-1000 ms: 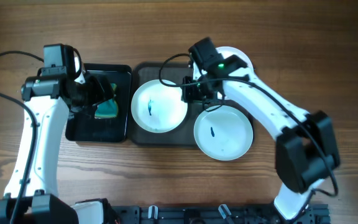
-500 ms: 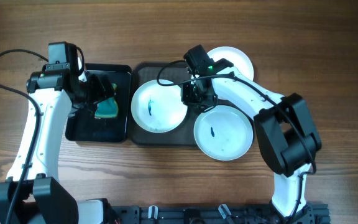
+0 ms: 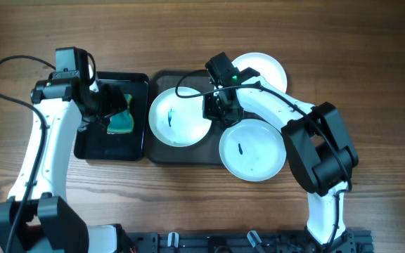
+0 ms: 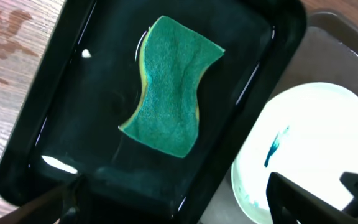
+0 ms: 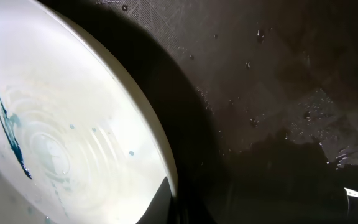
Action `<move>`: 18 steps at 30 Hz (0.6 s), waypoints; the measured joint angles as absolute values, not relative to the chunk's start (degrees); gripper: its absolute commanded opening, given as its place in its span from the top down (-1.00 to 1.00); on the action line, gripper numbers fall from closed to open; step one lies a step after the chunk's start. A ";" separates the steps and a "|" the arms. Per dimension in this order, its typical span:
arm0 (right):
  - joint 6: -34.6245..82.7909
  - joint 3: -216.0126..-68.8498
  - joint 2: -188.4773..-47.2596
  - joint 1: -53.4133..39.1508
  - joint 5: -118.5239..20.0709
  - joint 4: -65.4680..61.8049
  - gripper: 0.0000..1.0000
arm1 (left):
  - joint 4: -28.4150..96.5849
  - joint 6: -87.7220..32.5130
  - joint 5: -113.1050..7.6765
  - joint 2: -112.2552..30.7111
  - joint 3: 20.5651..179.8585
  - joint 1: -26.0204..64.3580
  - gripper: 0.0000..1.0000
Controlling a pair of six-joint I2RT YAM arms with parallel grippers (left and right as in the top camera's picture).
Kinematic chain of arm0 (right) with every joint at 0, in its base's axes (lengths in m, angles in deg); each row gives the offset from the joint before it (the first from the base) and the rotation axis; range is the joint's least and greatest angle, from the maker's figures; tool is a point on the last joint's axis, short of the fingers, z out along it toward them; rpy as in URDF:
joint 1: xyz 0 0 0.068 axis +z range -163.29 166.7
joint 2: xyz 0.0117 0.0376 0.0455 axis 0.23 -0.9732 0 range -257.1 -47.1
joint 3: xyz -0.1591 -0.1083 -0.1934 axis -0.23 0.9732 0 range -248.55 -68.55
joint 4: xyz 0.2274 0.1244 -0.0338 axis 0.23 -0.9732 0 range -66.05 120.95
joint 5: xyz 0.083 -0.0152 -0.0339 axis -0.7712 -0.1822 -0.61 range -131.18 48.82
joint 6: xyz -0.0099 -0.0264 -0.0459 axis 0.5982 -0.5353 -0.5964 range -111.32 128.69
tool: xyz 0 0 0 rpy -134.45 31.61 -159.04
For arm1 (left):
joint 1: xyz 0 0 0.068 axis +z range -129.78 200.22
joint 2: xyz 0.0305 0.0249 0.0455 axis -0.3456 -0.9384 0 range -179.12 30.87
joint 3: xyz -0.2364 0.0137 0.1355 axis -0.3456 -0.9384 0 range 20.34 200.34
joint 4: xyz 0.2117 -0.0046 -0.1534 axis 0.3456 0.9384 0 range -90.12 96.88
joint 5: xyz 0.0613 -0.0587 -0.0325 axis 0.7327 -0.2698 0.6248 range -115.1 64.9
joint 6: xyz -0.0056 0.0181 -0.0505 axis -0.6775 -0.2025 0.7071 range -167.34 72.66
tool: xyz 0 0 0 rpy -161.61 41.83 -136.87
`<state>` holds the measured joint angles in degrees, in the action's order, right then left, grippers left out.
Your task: Clean dirty plates on tray and stack at the side
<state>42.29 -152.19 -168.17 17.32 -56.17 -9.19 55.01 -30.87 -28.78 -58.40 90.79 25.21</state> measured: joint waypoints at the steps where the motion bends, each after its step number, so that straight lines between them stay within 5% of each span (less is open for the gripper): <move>1: 42.29 -152.19 -168.17 17.32 -56.17 -9.19 0.91 | 54.64 -30.96 -28.78 -59.14 90.79 25.21 -0.54; 9: 42.29 -152.19 -168.19 17.32 -56.14 -9.19 0.91 | 53.55 -34.76 -30.92 -71.30 90.81 27.20 -0.15; 18: 42.29 -152.19 -168.17 17.32 -56.14 -9.03 0.91 | 47.43 -39.55 -34.03 -74.79 90.81 29.63 -0.03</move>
